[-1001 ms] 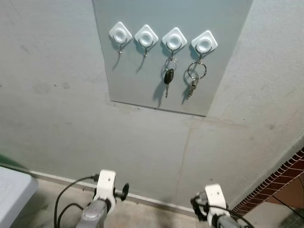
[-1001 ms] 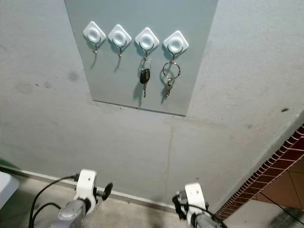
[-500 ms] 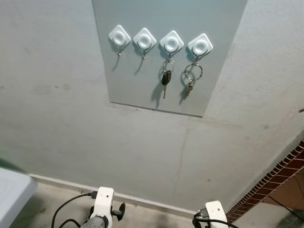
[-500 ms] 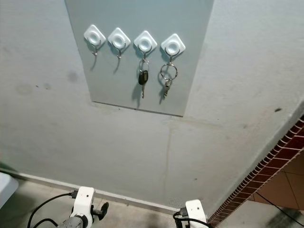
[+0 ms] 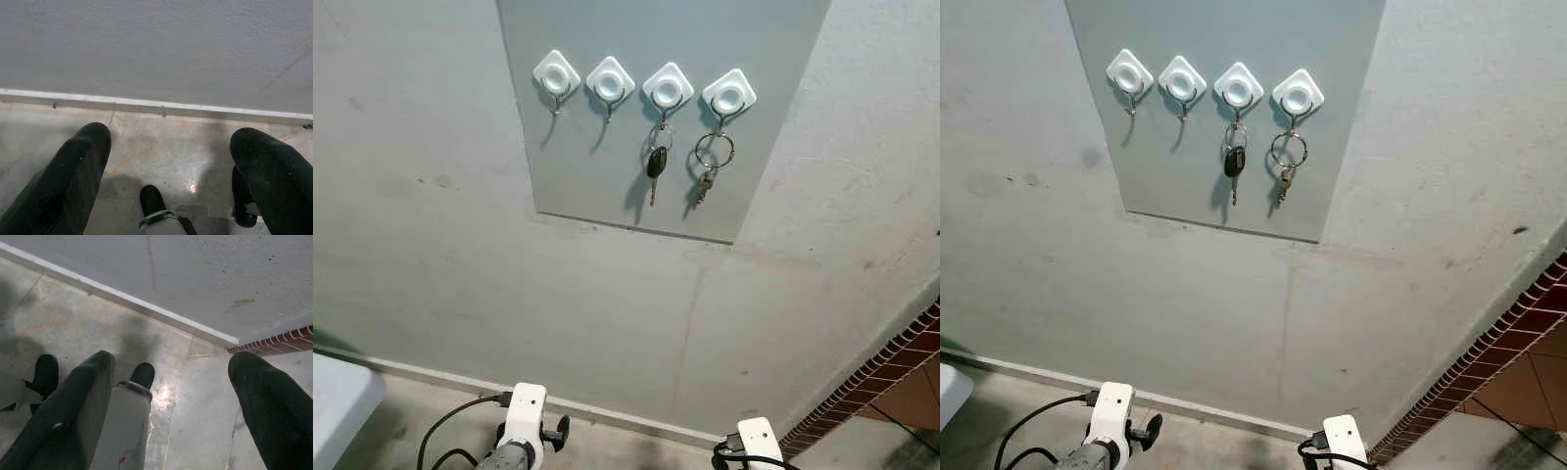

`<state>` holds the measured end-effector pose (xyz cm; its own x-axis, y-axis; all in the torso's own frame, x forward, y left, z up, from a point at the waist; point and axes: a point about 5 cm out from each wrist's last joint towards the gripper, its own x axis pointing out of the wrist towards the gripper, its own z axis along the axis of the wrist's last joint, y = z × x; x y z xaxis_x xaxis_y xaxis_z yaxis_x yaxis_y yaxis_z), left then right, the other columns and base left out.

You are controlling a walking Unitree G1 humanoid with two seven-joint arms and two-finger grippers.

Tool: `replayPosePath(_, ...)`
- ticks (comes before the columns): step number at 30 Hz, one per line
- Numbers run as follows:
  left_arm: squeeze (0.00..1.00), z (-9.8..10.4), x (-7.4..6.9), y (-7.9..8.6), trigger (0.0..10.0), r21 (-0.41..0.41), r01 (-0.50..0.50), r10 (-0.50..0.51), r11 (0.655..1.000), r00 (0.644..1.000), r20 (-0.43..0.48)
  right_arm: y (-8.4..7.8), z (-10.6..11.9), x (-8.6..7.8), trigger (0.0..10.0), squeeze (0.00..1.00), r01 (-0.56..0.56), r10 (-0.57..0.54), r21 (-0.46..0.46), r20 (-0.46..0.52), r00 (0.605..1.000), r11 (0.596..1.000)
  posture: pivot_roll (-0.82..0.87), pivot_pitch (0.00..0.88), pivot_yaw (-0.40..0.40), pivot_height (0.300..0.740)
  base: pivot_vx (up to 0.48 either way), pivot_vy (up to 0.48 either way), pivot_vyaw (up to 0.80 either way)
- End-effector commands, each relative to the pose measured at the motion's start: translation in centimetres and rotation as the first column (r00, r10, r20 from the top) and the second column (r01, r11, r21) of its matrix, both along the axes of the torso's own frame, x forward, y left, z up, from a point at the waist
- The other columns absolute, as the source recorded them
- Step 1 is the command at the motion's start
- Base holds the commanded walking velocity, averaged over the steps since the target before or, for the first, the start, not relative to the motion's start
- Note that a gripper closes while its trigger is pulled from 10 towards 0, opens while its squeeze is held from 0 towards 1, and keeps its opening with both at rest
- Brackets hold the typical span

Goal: Hang keys on a hook

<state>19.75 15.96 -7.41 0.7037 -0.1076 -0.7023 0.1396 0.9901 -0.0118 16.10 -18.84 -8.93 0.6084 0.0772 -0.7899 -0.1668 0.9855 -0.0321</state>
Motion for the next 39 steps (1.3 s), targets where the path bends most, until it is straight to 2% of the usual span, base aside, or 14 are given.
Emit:
replayPosePath(1, 0.0, 0.0, 0.1, 0.2, 10.0, 0.011, -0.005, 0.005, 1.0, 1.0, -0.003, 0.0, 0.0, -0.1, 10.0, 0.0, 0.005, -0.005, 0.004, -0.006, 1.0, 1.0, 0.0, 0.0, -0.004, 0.732, 0.0, 0.0, 0.0)
replayPosePath(17, 0.0, -0.1, -0.1, 0.2, 10.0, 0.019, 0.001, -0.001, 1.0, 1.0, -0.008, 0.4, -0.3, -0.4, 10.0, 0.0, 0.008, -0.008, 0.021, -0.03, 1.0, 1.0, 0.0, 0.0, -0.006, 0.732, 0.0, 0.0, 0.0)
replayPosePath(24, 0.0, -0.9, -1.4, 0.4, 10.0, 0.004, -0.041, 0.041, 0.999, 0.996, -0.075, 0.4, -0.9, -1.6, 10.0, 0.0, 0.043, -0.04, 0.039, -0.092, 0.995, 0.998, 0.01, 0.0, -0.012, 0.732, 0.0, 0.0, 0.0)
replayPosePath(31, 0.0, -1.4, -2.4, 1.0, 10.0, 0.023, -0.072, 0.074, 0.997, 0.99, -0.123, 0.4, -0.9, -1.6, 10.0, 0.0, 0.077, -0.072, 0.05, -0.1, 0.992, 0.996, 0.01, 0.0, -0.017, 0.732, 0.0, 0.0, 0.0)
replayPosePath(38, 0.0, -1.2, -2.1, 0.8, 10.0, 0.022, -0.06, 0.062, 0.998, 0.992, -0.109, 0.6, -0.7, -1.0, 10.0, 0.0, 0.094, -0.088, 0.067, -0.086, 0.992, 0.993, 0.01, 0.0, -0.018, 0.732, 0.0, 0.0, 0.0)
replayPosePath(39, 0.0, -1.0, -1.6, 0.2, 10.0, 0.018, -0.039, 0.041, 0.999, 0.994, -0.099, 0.7, -0.6, -0.8, 10.0, 0.0, 0.089, -0.083, 0.069, -0.083, 0.993, 0.994, 0.01, 0.0, -0.017, 0.732, 0.0, 0.0, 0.0)
